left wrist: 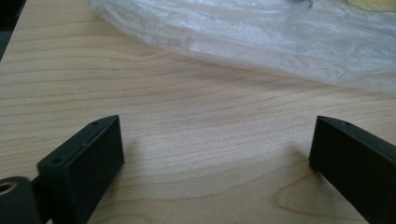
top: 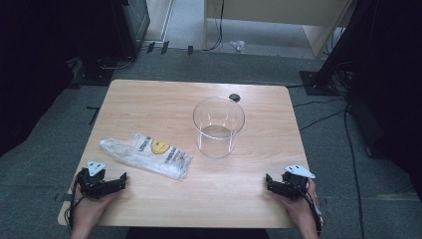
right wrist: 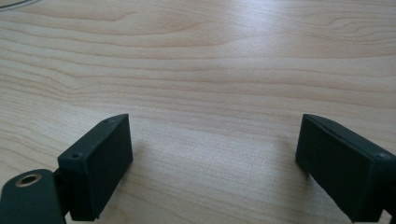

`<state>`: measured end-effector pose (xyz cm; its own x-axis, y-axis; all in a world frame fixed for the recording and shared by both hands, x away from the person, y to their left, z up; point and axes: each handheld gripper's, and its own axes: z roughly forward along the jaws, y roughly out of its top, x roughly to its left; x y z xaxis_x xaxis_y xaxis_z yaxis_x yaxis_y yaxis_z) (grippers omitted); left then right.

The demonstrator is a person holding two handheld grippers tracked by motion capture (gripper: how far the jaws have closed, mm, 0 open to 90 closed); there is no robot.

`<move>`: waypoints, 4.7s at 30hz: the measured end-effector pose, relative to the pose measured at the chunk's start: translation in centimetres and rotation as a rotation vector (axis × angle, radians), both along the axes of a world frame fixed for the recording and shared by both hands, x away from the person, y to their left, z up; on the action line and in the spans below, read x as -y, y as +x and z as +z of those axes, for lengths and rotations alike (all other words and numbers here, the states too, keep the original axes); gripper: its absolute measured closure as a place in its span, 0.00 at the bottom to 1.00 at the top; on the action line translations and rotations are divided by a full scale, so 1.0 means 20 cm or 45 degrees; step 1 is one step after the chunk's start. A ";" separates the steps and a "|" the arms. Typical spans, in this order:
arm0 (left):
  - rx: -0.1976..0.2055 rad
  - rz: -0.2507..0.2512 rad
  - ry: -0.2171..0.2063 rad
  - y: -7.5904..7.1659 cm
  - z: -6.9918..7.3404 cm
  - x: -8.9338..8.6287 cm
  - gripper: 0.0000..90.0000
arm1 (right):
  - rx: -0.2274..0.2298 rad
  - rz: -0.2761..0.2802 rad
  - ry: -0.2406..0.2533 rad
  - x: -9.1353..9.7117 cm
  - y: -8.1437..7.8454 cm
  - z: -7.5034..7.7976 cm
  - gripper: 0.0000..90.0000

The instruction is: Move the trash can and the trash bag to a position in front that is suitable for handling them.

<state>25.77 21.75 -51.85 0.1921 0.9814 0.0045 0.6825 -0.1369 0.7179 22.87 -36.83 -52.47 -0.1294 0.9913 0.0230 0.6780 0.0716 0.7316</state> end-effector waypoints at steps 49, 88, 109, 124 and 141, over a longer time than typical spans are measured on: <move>0.213 -0.118 -0.238 0.38 0.25 0.58 0.75 | 0.204 0.208 0.254 -0.49 0.57 0.13 0.91; 0.177 -0.259 -0.278 0.66 0.29 0.82 1.00 | 0.308 0.238 0.220 -0.74 0.72 0.23 0.94; 0.256 -0.357 -0.249 0.43 0.33 0.91 1.00 | 0.258 0.292 0.237 -0.64 0.50 0.23 1.00; 0.240 -0.374 -0.267 0.12 0.32 0.85 1.00 | 0.251 0.331 0.212 -0.69 0.18 0.24 1.00; 0.009 -0.209 0.006 -0.01 0.09 0.52 0.51 | 0.156 0.115 0.038 -0.37 0.07 0.09 0.40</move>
<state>25.58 11.45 -50.07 0.3495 0.9369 0.0112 0.6460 -0.2496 0.7214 24.33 -29.49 -50.58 -0.2214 0.9747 0.0311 0.5754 0.1048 0.8111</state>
